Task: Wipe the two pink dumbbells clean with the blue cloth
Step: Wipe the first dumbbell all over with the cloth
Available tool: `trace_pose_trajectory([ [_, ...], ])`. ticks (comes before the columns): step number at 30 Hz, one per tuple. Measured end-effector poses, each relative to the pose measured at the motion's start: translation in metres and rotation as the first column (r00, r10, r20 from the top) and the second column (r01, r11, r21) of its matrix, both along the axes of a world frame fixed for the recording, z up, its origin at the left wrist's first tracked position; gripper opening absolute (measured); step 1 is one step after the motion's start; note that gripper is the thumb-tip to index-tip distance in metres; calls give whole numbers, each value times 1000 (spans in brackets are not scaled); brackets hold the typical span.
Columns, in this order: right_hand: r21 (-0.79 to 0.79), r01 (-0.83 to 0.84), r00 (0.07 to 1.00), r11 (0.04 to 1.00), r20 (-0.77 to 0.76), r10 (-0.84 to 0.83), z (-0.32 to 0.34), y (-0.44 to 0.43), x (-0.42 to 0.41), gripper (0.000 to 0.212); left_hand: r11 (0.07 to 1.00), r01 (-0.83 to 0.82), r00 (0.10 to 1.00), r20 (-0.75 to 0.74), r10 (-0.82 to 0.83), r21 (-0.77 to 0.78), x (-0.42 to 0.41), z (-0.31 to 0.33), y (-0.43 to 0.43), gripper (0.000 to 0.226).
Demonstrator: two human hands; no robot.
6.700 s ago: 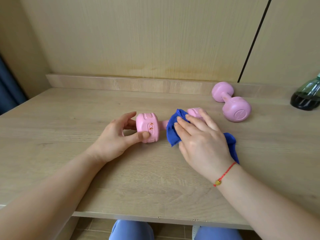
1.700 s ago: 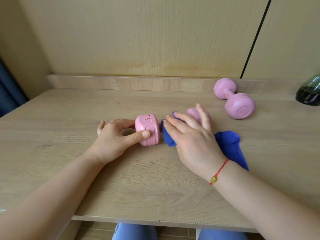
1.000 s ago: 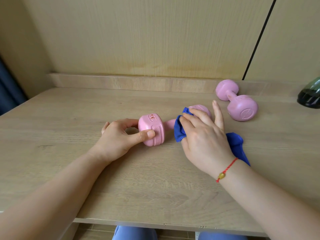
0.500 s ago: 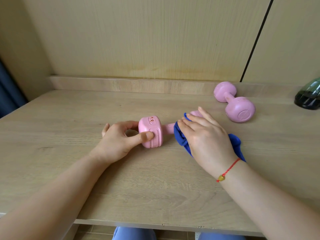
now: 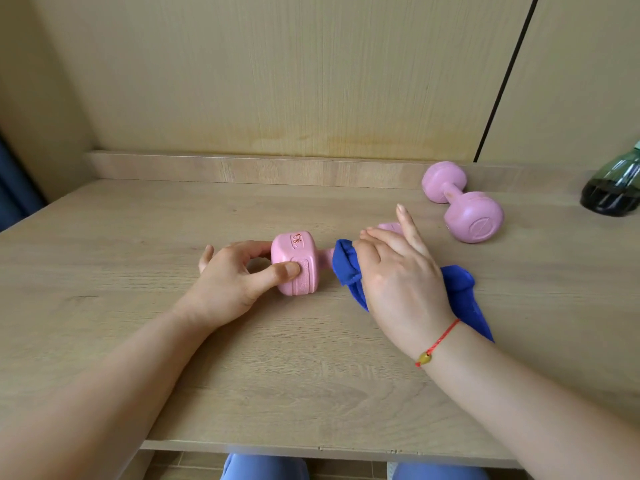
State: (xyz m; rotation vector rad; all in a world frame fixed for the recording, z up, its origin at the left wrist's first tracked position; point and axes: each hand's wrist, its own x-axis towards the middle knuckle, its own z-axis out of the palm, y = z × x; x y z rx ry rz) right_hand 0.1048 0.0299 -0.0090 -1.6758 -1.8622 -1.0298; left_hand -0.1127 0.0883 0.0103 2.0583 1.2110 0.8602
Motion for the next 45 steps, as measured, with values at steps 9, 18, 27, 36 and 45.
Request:
trace_pose_trajectory([
  [9, -161, -266, 964, 950, -54, 261, -5, -3, -14, 41, 1000, 10, 1000, 5, -10, 7, -1, -4, 5, 44],
  [18, -66, 69, 993, 995, 102, -62, 16, -26, 8, 26, 999, 28, 999, 16, -27, -28, -3, -4, 4, 43],
  [27, -120, -4, 996, 993, -84, -7, 16, 0, -7, 25, 998, 39, 999, 18, -38, -41, -3, -4, 6, 42],
  [36, -371, -178, 939, 911, -340, 45, 46, 13, -27, 34, 1000, -14, 1000, -23, 14, 15, -4, -3, 3, 55],
  [45, -414, -522, 796, 746, -551, 251, 23, -13, -18, 67, 1000, -17, 1000, -13, 17, -5, 1, -3, 4, 50],
])
